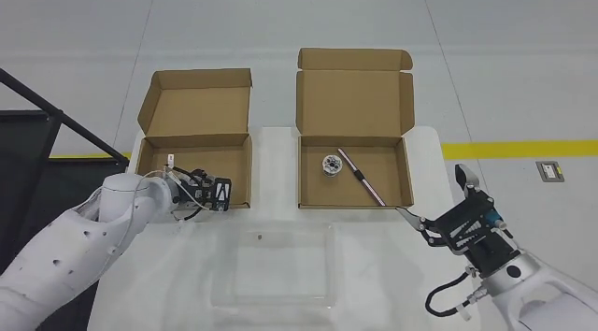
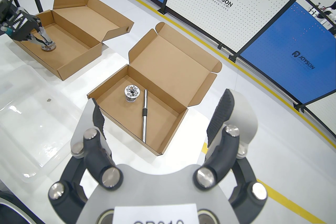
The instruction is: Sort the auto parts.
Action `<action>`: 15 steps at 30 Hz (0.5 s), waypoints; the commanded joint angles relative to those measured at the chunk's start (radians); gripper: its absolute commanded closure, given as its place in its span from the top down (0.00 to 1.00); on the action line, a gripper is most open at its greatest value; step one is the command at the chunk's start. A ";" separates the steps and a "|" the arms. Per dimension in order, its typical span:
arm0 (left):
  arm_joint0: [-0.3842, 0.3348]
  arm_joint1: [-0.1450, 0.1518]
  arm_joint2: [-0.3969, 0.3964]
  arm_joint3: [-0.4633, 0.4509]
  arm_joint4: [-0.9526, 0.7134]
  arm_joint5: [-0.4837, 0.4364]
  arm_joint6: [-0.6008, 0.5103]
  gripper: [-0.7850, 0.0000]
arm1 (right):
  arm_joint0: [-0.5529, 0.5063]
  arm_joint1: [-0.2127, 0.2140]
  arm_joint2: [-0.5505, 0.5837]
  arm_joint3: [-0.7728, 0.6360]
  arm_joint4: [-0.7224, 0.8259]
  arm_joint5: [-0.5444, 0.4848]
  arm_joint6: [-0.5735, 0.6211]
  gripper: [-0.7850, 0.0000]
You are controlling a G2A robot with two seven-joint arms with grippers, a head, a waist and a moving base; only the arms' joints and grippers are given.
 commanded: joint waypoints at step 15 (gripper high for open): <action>-0.117 -0.261 0.136 0.507 0.066 0.033 0.101 0.00 | 0.000 0.000 0.000 0.000 0.000 0.000 0.000 1.00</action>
